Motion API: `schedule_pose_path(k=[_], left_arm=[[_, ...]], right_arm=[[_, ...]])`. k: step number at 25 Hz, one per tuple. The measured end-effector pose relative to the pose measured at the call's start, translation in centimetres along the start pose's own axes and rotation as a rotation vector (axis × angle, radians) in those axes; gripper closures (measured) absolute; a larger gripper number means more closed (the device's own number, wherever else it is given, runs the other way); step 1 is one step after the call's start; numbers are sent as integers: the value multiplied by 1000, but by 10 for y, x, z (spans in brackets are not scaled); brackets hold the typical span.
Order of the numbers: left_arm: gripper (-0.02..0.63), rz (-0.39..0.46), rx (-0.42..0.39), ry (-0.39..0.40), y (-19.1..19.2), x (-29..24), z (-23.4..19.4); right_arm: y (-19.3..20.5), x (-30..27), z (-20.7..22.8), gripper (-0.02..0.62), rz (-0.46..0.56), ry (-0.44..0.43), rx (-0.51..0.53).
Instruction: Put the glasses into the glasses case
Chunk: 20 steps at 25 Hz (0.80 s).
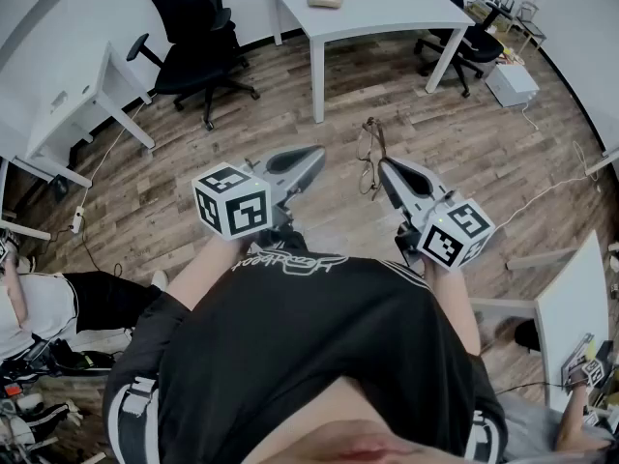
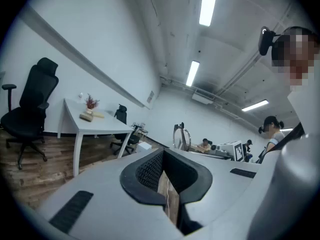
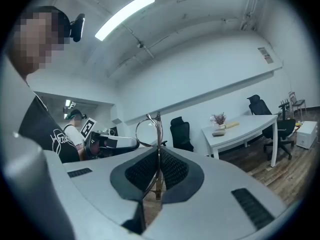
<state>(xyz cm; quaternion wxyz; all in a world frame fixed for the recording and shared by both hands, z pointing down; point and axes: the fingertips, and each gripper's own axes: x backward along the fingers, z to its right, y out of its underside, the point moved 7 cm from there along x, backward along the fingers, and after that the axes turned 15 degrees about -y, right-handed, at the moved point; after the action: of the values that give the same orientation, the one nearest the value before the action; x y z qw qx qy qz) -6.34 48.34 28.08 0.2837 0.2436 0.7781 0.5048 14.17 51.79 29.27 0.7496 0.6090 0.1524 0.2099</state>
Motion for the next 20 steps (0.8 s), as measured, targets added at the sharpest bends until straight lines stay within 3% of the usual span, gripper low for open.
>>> schedule_pose_path(k=[20], left_arm=[[600, -44, -6, 29, 29, 16, 41]], right_arm=[[16, 38, -33, 577, 25, 31, -17]])
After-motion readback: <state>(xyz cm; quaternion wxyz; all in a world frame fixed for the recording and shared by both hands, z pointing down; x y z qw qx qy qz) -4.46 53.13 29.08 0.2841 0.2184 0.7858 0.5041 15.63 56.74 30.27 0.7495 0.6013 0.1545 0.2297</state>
